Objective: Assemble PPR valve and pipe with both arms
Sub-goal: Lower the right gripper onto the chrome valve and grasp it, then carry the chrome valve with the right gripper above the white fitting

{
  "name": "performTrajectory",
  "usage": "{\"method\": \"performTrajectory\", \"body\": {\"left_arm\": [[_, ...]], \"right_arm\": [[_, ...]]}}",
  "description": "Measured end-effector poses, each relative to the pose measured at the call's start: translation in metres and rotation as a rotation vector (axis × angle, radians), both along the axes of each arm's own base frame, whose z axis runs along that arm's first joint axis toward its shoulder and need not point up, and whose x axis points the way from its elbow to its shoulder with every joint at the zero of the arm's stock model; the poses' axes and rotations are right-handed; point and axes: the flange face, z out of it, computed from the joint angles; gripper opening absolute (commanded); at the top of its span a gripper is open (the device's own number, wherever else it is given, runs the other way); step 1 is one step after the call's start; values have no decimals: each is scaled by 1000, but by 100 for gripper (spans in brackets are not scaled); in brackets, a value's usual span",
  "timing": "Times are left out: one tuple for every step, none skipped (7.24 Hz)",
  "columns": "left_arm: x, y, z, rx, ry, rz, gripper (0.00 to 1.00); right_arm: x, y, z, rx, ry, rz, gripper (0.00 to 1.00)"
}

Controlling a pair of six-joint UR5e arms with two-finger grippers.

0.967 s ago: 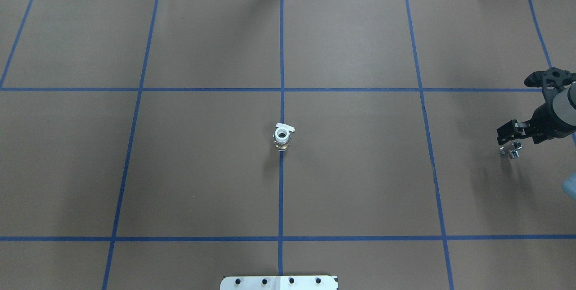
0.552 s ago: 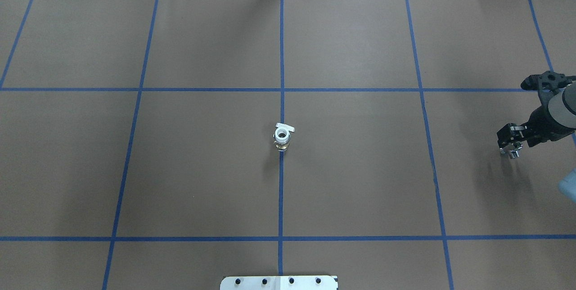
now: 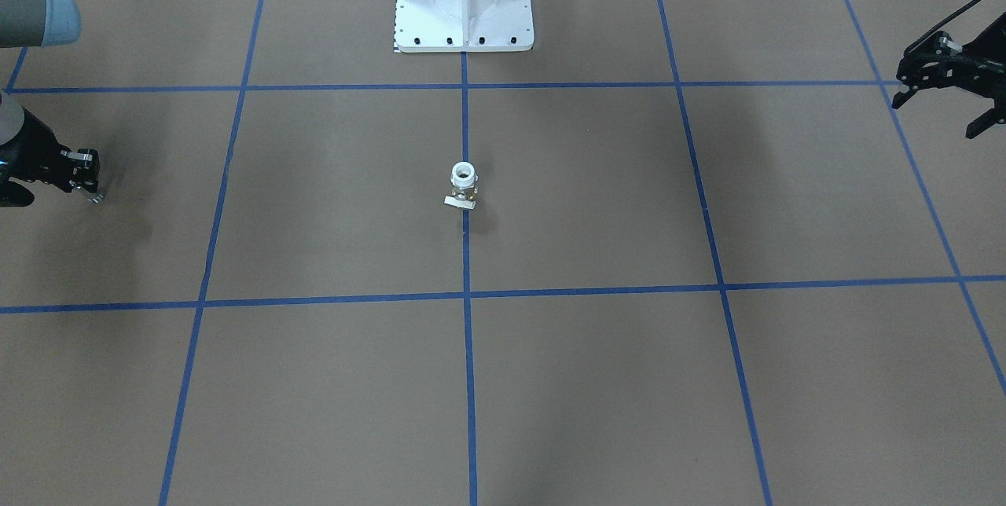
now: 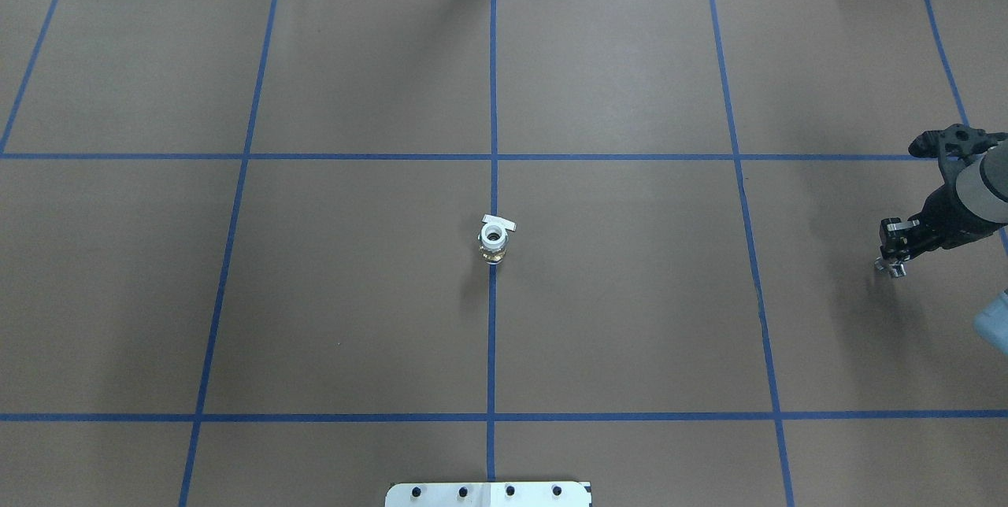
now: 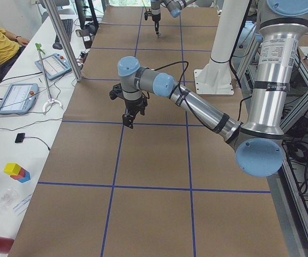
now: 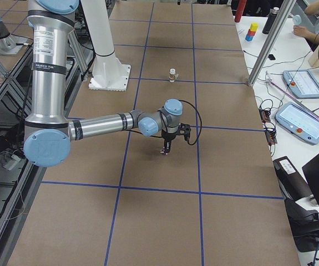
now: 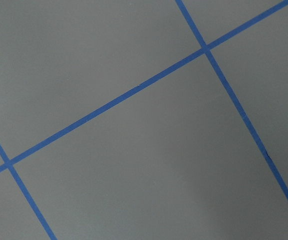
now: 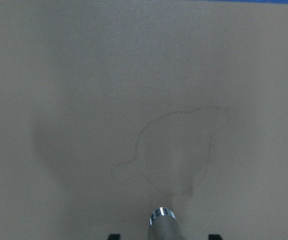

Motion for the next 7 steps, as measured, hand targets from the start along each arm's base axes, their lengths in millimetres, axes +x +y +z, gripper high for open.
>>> {"method": "performTrajectory", "body": {"left_arm": [[0, 0, 0, 0, 0, 0, 100], [0, 0, 0, -1, 0, 0, 100], [0, 0, 2, -6, -2, -1, 100], [-3, 3, 10, -19, -8, -4, 100], [-16, 7, 26, -46, -21, -25, 100], [-41, 6, 47, -82, -31, -76, 100], [-69, 1, 70, -106, -34, -131, 100]], "right_arm": [[0, -1, -5, 7, -8, 0, 0], [0, -1, -16, 20, -21, 0, 0], [-2, -4, -32, 39, -40, 1, 0], [-7, -10, -52, 58, -61, 2, 0], [-16, -22, -75, 60, -80, 17, 0], [-28, -38, -106, 36, -94, 56, 0], [-42, -55, -144, 2, -109, 100, 0]]}}
